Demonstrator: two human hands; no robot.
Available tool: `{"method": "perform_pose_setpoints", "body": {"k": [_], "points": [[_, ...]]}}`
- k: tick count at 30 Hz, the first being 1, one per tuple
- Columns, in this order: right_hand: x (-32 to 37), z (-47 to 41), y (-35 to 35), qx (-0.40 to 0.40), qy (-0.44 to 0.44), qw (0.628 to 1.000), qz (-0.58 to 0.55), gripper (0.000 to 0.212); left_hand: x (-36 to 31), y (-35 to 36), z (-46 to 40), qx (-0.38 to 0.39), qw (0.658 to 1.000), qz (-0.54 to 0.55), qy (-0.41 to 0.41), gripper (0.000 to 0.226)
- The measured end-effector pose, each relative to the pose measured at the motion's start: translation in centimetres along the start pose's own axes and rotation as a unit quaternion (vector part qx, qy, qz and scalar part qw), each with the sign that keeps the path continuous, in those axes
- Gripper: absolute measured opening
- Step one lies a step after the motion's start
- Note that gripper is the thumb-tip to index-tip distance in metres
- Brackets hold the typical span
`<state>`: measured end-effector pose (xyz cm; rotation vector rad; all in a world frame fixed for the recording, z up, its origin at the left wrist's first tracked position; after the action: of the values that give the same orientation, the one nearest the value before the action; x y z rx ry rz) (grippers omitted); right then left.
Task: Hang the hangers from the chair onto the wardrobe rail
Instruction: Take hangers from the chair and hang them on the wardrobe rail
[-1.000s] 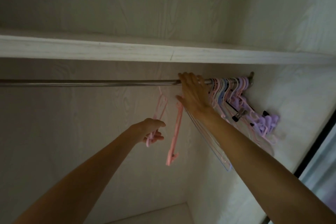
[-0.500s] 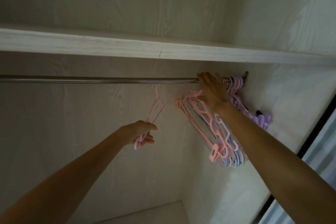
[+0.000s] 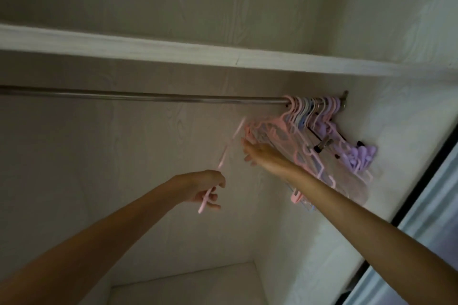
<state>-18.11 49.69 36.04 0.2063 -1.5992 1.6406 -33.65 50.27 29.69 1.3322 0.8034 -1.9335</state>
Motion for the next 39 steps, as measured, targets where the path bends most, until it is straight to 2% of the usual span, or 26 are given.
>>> {"method": "perform_pose_setpoints", "body": {"k": [1,2,3,5,8,10,11,12,13,14,15,18,20,23,27,32,35,39], "points": [[-0.8,1.3,2.3,0.096,0.052,0.992,-0.055,0.053,0.5,0.9,1.1,0.003,1.000,0.005,0.002,0.020],[-1.1,2.3,3.8,0.158,0.071,0.981,-0.085,0.051,0.8,1.9,1.7,0.006,1.000,0.003,0.004,0.028],[-1.4,3.0,4.8,0.183,0.068,0.976,-0.097,0.049,1.3,2.8,2.1,0.004,1.000,-0.013,0.006,0.038],[-1.7,3.8,5.4,0.166,0.057,0.977,-0.117,0.045,2.3,4.5,2.6,-0.012,0.998,-0.062,0.001,0.055],[-2.2,3.8,4.8,0.104,0.061,0.978,-0.171,0.033,3.1,5.9,2.8,-0.041,0.985,-0.166,0.027,0.062],[-2.2,4.3,4.1,0.080,0.054,0.979,-0.177,0.033,2.7,6.8,3.3,0.008,0.963,-0.257,0.074,0.083],[-2.3,4.6,3.6,0.069,0.050,0.980,-0.179,0.033,2.0,7.1,3.7,0.051,0.936,-0.330,0.107,0.095],[-2.5,4.7,3.0,0.055,0.045,0.981,-0.181,0.032,1.1,7.1,4.1,0.085,0.896,-0.412,0.140,0.096],[-2.7,4.7,2.1,0.034,0.040,0.982,-0.184,0.031,-0.2,6.7,4.5,0.089,0.848,-0.492,0.176,0.087],[-2.9,4.6,1.3,0.012,0.034,0.981,-0.189,0.031,-2.1,5.9,4.9,0.058,0.805,-0.550,0.217,0.075],[-3.0,4.2,0.1,-0.013,0.029,0.980,-0.194,0.031,-4.7,4.6,4.9,-0.006,0.770,-0.580,0.264,0.065],[-3.1,3.3,-2.5,-0.058,0.030,0.981,-0.184,0.031,-11.5,-0.2,4.5,-0.214,0.680,-0.594,0.372,0.041],[-2.4,2.1,-4.2,-0.083,0.030,0.983,-0.160,0.030,-14.3,-2.3,2.8,-0.259,0.633,-0.622,0.381,0.051],[-1.0,0.5,-5.7,-0.106,0.028,0.987,-0.114,0.036,-15.8,-4.1,0.2,-0.259,0.618,-0.663,0.335,0.068],[0.1,-2.3,-5.7,-0.066,0.063,0.994,-0.058,0.038,-16.1,-3.7,-2.2,-0.247,0.595,-0.704,0.299,0.066],[0.4,-4.2,-4.9,-0.066,0.075,0.995,-0.010,0.042,-15.5,-3.2,-2.6,-0.266,0.578,-0.711,0.299,0.066],[0.3,-4.7,-4.9,-0.068,0.082,0.994,0.001,0.041,-15.0,-3.1,-2.4,-0.263,0.579,-0.711,0.299,0.069],[-0.7,-6.0,-4.4,-0.040,0.104,0.993,-0.026,0.044,-14.5,-3.0,-2.6,-0.259,0.598,-0.701,0.290,0.077]]}}
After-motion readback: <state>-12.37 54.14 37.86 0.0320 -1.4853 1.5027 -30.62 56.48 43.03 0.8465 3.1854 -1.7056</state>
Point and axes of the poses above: each hand's wrist, its own z-axis away from the middle knuckle, its own y-axis out of the palm, x = y × z, the point moved 7 cm from there along -z, towards the middle knuckle, and after that the axes turned 14 degrees about y, right-handed, at the moved point
